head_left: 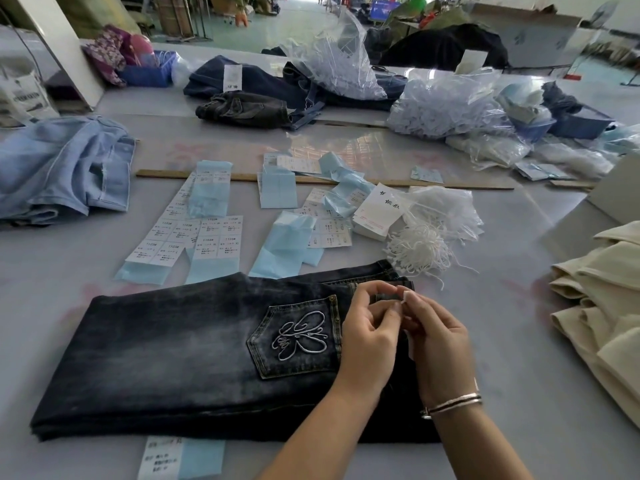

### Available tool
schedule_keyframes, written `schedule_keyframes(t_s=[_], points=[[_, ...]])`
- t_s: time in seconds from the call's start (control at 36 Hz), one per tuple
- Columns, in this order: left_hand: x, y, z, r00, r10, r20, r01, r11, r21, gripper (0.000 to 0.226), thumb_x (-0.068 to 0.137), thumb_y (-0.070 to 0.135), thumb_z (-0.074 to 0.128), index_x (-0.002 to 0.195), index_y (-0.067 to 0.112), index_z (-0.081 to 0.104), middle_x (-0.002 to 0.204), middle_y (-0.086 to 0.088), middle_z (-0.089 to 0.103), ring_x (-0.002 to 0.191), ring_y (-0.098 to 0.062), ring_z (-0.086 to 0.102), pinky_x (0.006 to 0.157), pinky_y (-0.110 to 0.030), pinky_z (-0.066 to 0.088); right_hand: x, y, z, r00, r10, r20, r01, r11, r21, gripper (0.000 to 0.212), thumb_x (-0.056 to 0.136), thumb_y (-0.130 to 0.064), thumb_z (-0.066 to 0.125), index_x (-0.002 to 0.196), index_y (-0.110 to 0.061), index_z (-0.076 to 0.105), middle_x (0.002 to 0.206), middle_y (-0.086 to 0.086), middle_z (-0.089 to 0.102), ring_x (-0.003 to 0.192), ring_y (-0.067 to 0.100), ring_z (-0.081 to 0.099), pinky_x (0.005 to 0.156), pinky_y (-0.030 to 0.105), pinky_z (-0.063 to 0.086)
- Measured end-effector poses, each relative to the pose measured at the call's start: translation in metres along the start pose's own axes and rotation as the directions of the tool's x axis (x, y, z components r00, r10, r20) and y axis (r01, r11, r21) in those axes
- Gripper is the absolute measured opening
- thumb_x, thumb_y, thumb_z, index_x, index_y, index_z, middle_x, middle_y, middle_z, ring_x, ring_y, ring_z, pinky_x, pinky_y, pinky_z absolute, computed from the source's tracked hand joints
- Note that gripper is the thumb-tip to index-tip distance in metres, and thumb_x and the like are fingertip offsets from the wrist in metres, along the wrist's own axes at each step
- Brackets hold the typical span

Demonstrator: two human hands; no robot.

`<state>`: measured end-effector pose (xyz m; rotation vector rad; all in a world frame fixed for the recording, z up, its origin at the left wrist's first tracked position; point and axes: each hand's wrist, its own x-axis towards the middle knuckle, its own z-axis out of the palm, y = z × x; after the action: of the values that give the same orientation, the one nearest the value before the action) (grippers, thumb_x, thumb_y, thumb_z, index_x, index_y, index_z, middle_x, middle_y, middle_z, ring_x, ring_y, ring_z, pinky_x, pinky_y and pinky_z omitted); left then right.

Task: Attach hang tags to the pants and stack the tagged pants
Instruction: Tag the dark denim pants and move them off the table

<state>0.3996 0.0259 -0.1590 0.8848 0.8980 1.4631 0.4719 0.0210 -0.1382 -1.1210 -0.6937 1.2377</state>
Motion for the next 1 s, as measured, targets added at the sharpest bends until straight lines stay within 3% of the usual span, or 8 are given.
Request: schedule_keyframes(t_s=[0.11, 0.22, 0.33, 0.47, 0.56, 0.83, 1.0], points=[[-0.002, 0.003, 0.001, 0.999, 0.015, -0.049, -0.013, 0.999, 0.048, 0.019, 0.093, -0.005, 0.051, 0.094, 0.013, 0.055, 0.071, -0.001, 0.069, 0.071, -0.016, 0.067, 0.067, -0.024, 0.055, -0.001, 0.003, 0.000, 1.000, -0.007, -0.012, 0.007, 1.000, 0.012, 0.013, 0.077, -0.019, 0.068, 0.084, -0.014, 0.078, 0.078, 0.011, 0.073, 0.070, 0.018, 0.069, 0.060, 0.023, 0.054], [-0.003, 0.006, 0.000, 0.998, 0.025, -0.054, -0.021, 0.997, 0.075, 0.020, 0.093, -0.005, 0.051, 0.093, 0.014, 0.056, 0.069, 0.001, 0.067, 0.069, -0.012, 0.065, 0.068, -0.022, 0.053, 0.001, 0.001, -0.003, 0.999, -0.030, 0.036, 0.031, 0.999, -0.027, 0.008, 0.077, -0.014, 0.067, 0.075, -0.014, 0.075, 0.072, 0.008, 0.070, 0.063, 0.015, 0.065, 0.056, 0.020, 0.052], [-0.001, 0.006, -0.004, 0.999, 0.045, -0.013, -0.043, 0.987, 0.158, 0.026, 0.093, -0.003, 0.052, 0.090, 0.023, 0.057, 0.069, 0.002, 0.069, 0.068, -0.016, 0.067, 0.071, -0.028, 0.055, 0.005, 0.001, -0.008, 0.996, -0.016, 0.092, 0.019, 0.999, -0.030, 0.007, 0.069, -0.022, 0.069, 0.071, -0.016, 0.073, 0.065, 0.003, 0.065, 0.057, 0.008, 0.059, 0.052, 0.017, 0.049], [0.002, 0.009, -0.008, 0.998, 0.056, 0.021, -0.059, 0.978, 0.201, 0.020, 0.085, 0.012, 0.054, 0.086, 0.031, 0.060, 0.071, -0.004, 0.070, 0.068, -0.019, 0.069, 0.074, -0.031, 0.055, 0.007, 0.001, -0.010, 0.992, -0.049, 0.114, 0.051, 0.999, -0.017, 0.008, 0.074, -0.017, 0.066, 0.072, -0.015, 0.073, 0.068, 0.005, 0.068, 0.061, 0.011, 0.064, 0.054, 0.018, 0.050], [0.003, 0.009, -0.010, 0.997, 0.060, 0.045, -0.068, 0.973, 0.218, 0.020, 0.083, 0.016, 0.053, 0.083, 0.035, 0.060, 0.071, -0.008, 0.070, 0.068, -0.020, 0.068, 0.072, -0.031, 0.056, 0.008, 0.002, -0.012, 0.990, -0.076, 0.120, 0.082, 0.996, -0.045, 0.019, 0.085, -0.007, 0.061, 0.073, -0.015, 0.073, 0.072, 0.007, 0.069, 0.065, 0.015, 0.066, 0.057, 0.019, 0.052], [0.003, 0.015, -0.012, 0.995, 0.061, 0.080, -0.080, 0.961, 0.264, 0.013, 0.084, 0.015, 0.053, 0.091, 0.025, 0.058, 0.073, -0.017, 0.068, 0.075, -0.039, 0.066, 0.078, -0.051, 0.055, 0.010, 0.004, -0.013, 0.987, -0.107, 0.124, 0.116, 0.990, -0.073, 0.023, 0.088, -0.007, 0.058, 0.074, -0.016, 0.073, 0.073, 0.008, 0.069, 0.068, 0.017, 0.065, 0.061, 0.022, 0.054], [0.006, 0.017, -0.016, 0.990, 0.051, 0.130, -0.087, 0.955, 0.284, 0.017, 0.090, 0.003, 0.052, 0.093, 0.019, 0.056, 0.071, -0.014, 0.069, 0.073, -0.031, 0.069, 0.078, -0.040, 0.057, 0.010, 0.002, -0.016, 0.965, -0.181, 0.187, 0.214, 0.962, -0.171, 0.018, 0.088, -0.008, 0.060, 0.076, -0.016, 0.071, 0.070, 0.005, 0.067, 0.067, 0.014, 0.064, 0.061, 0.021, 0.053]])
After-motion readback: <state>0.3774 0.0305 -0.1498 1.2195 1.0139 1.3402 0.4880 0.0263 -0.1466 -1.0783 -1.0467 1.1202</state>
